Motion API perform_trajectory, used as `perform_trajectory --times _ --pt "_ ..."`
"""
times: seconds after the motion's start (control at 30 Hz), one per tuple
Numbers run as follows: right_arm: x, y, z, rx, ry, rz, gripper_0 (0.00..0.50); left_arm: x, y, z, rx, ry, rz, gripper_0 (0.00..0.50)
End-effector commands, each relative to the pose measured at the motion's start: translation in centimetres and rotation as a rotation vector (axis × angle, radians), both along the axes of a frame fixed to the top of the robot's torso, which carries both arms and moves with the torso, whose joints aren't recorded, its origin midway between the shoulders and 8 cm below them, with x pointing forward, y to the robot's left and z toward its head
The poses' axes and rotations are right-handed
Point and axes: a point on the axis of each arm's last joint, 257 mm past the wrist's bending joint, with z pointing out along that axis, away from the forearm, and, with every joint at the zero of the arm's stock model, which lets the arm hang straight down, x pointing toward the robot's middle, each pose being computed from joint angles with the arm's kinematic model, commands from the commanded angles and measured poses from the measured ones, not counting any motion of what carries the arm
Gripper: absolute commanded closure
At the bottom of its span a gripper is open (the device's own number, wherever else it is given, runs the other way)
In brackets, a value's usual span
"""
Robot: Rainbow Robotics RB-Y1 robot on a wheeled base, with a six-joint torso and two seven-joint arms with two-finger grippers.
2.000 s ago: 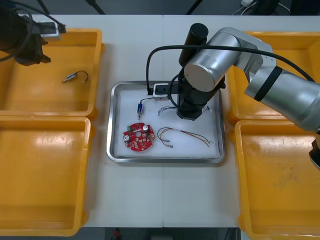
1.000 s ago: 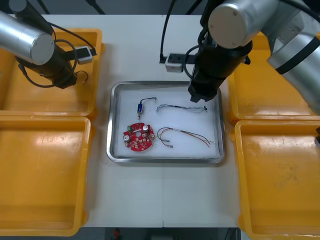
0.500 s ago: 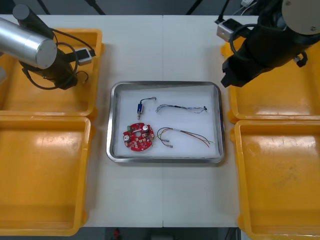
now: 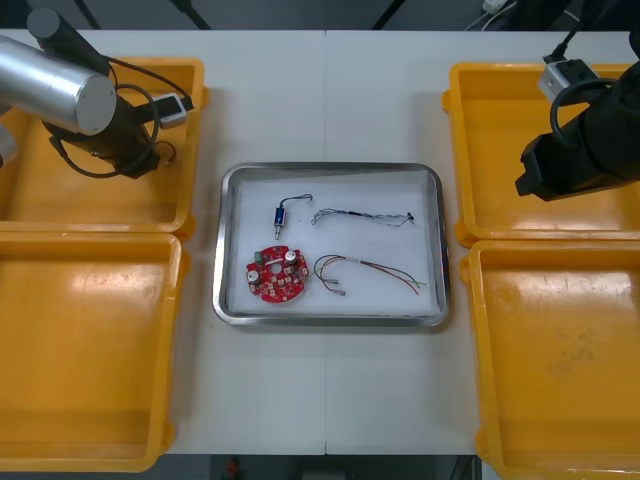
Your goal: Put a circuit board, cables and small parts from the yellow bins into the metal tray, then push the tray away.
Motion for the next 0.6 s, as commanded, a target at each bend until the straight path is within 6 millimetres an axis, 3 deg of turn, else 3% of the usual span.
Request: perform_trajectory --times 0.03,0.37,0.6 --pt "-1.2 -3.5 0.8 0.032 -0.04 -0.149 0.0 0.5 -1.3 -0.2 0.027 -0.001 -0.063 0.5" --pt "-3.2 -7.5 -0.3 0.116 -0.02 -0.28 0.0 0.3 -0.7 0.2 0.019 0.004 -0.061 0.5" --pt "-4.4 -8.9 -1.4 0.137 0.007 -0.325 0.0 -0.1 -0.1 2.5 -0.018 0.009 -0.054 0.5"
